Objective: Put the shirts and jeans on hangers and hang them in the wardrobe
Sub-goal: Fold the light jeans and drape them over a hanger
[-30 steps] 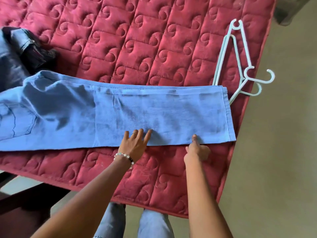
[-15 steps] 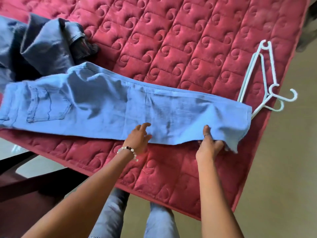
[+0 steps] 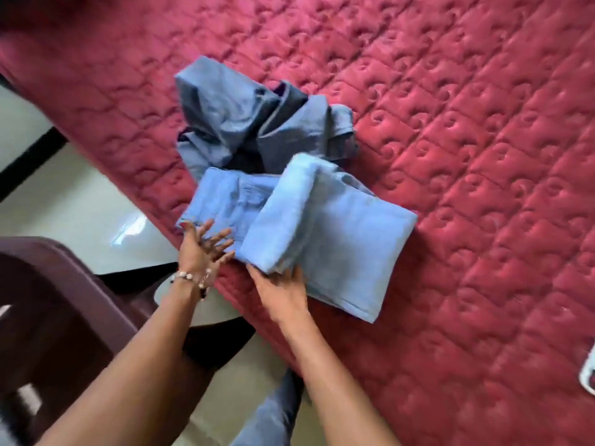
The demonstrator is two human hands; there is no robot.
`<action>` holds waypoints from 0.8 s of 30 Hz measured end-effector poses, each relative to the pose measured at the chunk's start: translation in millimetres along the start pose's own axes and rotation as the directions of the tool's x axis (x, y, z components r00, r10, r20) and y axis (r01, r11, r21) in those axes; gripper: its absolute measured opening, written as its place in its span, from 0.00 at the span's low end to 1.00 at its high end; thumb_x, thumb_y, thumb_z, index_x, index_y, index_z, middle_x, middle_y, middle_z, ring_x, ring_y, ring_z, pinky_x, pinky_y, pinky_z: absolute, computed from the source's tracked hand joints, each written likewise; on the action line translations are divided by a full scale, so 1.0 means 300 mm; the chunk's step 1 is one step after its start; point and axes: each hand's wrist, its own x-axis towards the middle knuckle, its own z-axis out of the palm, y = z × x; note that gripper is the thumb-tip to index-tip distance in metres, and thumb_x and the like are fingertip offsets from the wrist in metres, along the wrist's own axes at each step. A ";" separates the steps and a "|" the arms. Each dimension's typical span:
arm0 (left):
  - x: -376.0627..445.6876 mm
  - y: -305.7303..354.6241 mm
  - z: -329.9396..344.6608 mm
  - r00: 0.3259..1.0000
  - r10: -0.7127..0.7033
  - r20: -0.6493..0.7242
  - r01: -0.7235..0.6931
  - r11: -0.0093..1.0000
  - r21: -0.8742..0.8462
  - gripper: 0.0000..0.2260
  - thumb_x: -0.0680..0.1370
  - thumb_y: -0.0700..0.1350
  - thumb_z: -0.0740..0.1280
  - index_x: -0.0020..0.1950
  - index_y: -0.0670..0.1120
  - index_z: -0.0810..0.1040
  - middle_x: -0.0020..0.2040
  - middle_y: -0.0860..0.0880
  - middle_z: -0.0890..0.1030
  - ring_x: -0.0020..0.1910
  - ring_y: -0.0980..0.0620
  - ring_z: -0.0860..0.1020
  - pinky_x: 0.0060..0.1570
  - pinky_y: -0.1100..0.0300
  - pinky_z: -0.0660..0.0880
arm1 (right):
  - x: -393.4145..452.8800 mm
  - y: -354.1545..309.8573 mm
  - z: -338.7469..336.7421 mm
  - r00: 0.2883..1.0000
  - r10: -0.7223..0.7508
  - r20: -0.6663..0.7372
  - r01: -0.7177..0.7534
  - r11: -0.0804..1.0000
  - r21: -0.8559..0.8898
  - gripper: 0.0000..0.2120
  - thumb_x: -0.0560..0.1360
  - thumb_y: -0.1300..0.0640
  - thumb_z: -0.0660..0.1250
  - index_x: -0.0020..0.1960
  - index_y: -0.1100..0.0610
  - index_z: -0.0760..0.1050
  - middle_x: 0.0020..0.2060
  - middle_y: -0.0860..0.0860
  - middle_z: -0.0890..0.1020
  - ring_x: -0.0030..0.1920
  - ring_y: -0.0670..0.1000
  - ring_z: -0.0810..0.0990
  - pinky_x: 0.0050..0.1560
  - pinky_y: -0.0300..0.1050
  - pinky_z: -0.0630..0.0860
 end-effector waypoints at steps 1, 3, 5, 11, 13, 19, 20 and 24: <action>0.022 0.008 -0.049 1.000 -0.023 -0.006 0.023 1.000 0.008 0.24 0.78 0.67 0.49 0.60 0.52 0.71 0.51 0.46 0.81 0.47 0.48 0.79 0.49 0.53 0.72 | 0.023 -0.055 0.011 0.975 -0.002 0.223 0.032 0.991 -0.129 0.21 0.76 0.59 0.52 0.62 0.48 0.77 0.56 0.59 0.80 0.59 0.58 0.78 0.61 0.57 0.71; 0.053 -0.005 -0.098 0.999 -0.041 0.026 0.039 0.995 0.092 0.16 0.79 0.62 0.55 0.59 0.54 0.71 0.52 0.48 0.79 0.45 0.51 0.79 0.47 0.54 0.71 | 0.041 -0.098 0.034 0.990 -0.039 0.134 0.068 0.973 -0.222 0.16 0.72 0.57 0.55 0.51 0.48 0.80 0.50 0.56 0.80 0.51 0.57 0.80 0.48 0.57 0.76; 0.073 -0.028 -0.090 0.996 0.026 0.082 -0.049 0.959 0.280 0.20 0.77 0.52 0.66 0.67 0.53 0.68 0.53 0.49 0.77 0.45 0.53 0.78 0.44 0.56 0.72 | 0.040 -0.065 0.049 0.993 0.004 0.118 0.024 0.973 -0.231 0.16 0.62 0.57 0.71 0.50 0.49 0.78 0.49 0.55 0.79 0.48 0.57 0.79 0.42 0.55 0.77; 0.157 -0.065 0.039 0.935 0.290 -0.203 -0.088 0.746 0.661 0.40 0.63 0.62 0.76 0.66 0.40 0.70 0.59 0.41 0.78 0.56 0.45 0.77 0.59 0.54 0.73 | 0.089 0.070 0.007 0.977 0.038 -0.208 -0.061 0.992 -0.109 0.15 0.64 0.62 0.64 0.49 0.50 0.76 0.49 0.52 0.75 0.49 0.58 0.75 0.41 0.53 0.73; 0.183 -0.032 0.095 0.897 0.226 -0.379 0.044 0.809 0.586 0.37 0.66 0.62 0.75 0.63 0.38 0.71 0.61 0.37 0.76 0.62 0.40 0.74 0.61 0.52 0.70 | 0.103 0.133 -0.007 0.963 0.099 -0.253 -0.122 0.989 -0.079 0.15 0.65 0.61 0.72 0.50 0.51 0.76 0.49 0.53 0.75 0.50 0.57 0.74 0.41 0.53 0.72; 0.253 0.022 0.137 0.850 0.209 -0.483 0.140 0.795 0.590 0.27 0.69 0.54 0.75 0.60 0.39 0.75 0.60 0.38 0.78 0.60 0.40 0.75 0.60 0.55 0.69 | 0.055 0.287 0.008 0.885 0.324 -0.335 -0.335 0.942 0.026 0.17 0.66 0.62 0.74 0.53 0.53 0.76 0.50 0.55 0.74 0.52 0.58 0.71 0.45 0.55 0.70; 0.255 0.026 0.127 0.845 0.251 -0.471 0.106 0.786 0.609 0.23 0.70 0.53 0.75 0.57 0.39 0.77 0.57 0.39 0.80 0.57 0.41 0.77 0.59 0.55 0.69 | 0.041 0.294 0.013 0.865 0.365 -0.345 -0.372 0.927 0.048 0.17 0.66 0.62 0.75 0.53 0.53 0.76 0.50 0.56 0.74 0.52 0.59 0.71 0.46 0.56 0.70; 0.203 0.057 0.109 0.757 0.496 -0.426 -0.101 0.732 0.674 0.14 0.73 0.49 0.71 0.34 0.44 0.71 0.36 0.43 0.76 0.38 0.44 0.73 0.46 0.55 0.68 | 0.011 0.308 0.021 0.727 0.567 -0.387 -0.560 0.816 0.143 0.19 0.68 0.57 0.75 0.57 0.54 0.75 0.56 0.57 0.73 0.55 0.61 0.70 0.47 0.59 0.68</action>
